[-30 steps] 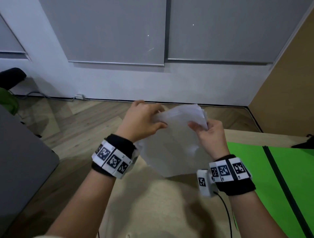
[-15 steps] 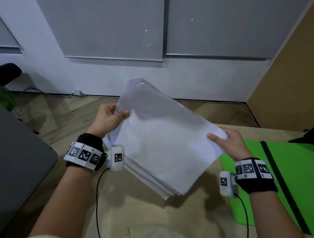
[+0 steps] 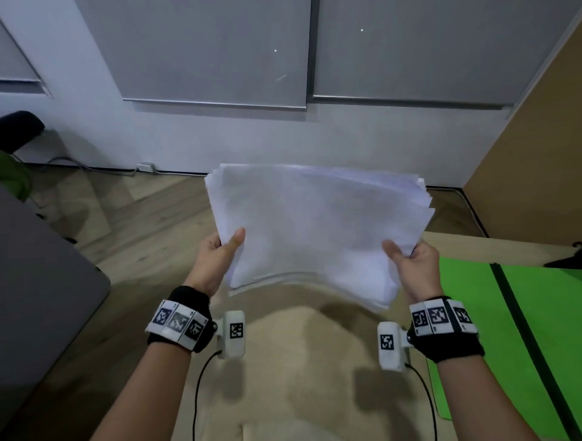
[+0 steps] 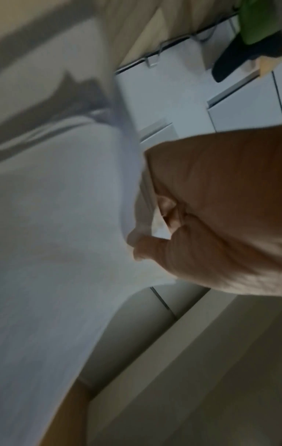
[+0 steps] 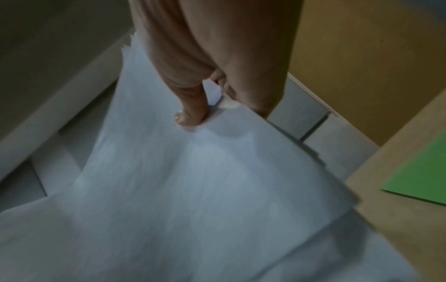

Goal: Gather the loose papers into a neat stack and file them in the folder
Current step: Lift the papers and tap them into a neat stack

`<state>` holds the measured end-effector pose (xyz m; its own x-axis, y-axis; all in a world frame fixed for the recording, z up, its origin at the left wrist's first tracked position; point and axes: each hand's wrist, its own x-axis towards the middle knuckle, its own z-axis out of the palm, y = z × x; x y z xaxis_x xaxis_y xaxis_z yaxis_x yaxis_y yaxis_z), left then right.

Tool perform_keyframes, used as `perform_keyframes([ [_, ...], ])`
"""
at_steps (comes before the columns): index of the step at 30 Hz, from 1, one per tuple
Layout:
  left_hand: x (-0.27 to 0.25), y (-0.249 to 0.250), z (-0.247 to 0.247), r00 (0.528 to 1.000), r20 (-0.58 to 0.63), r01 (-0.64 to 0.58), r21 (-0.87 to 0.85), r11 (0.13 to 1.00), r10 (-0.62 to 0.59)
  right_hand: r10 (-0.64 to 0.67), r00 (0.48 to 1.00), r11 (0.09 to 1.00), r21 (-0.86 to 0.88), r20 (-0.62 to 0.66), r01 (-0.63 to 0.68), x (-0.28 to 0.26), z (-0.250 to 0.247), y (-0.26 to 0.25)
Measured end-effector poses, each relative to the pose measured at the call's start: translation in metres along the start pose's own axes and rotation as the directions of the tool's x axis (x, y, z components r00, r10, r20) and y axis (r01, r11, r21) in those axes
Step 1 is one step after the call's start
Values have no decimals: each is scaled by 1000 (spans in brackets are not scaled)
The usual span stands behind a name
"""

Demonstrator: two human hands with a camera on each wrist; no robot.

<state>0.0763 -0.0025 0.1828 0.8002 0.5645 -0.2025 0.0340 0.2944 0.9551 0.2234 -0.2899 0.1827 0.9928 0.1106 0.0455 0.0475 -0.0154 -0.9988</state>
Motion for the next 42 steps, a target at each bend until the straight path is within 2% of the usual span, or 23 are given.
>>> perform_keyframes([
  [2,-2,-1,5,999,-16,-41,15,999,42,-61,998,997,52,-10,61,-1,1,-8],
  [4,-5,-8,7,999,-21,-45,41,998,46,-49,999,997,60,13,48,-7,1,-4],
  [8,-11,-43,0,997,-78,24,138,990,-13,155,984,987,25,94,-158,-25,-2,34],
  [11,-11,-64,-2,994,-110,16,219,976,9,246,968,969,21,48,-248,-32,0,53],
  [17,-5,-44,1,989,-75,-116,148,982,128,108,992,990,80,69,-113,-24,-1,28],
  [21,4,-46,5,986,-149,-72,60,996,80,63,997,989,130,38,-68,-24,-1,27],
  [27,15,-54,19,947,-314,-66,19,998,69,42,986,996,83,-163,-29,-18,16,29],
  [31,19,-52,23,932,-354,-73,21,997,76,-9,967,1000,7,-255,11,-11,18,31],
  [34,22,-51,23,927,-361,-98,33,995,103,-13,952,1000,14,-307,18,-7,14,37],
  [36,23,-49,22,936,-345,-70,20,997,73,30,958,999,45,-284,-18,-7,14,41],
  [40,23,-46,21,952,-305,-29,16,999,33,156,976,987,55,-155,-149,-13,12,48],
  [42,25,-46,21,938,-343,-37,49,998,52,189,979,981,47,-81,-186,-18,7,53],
])
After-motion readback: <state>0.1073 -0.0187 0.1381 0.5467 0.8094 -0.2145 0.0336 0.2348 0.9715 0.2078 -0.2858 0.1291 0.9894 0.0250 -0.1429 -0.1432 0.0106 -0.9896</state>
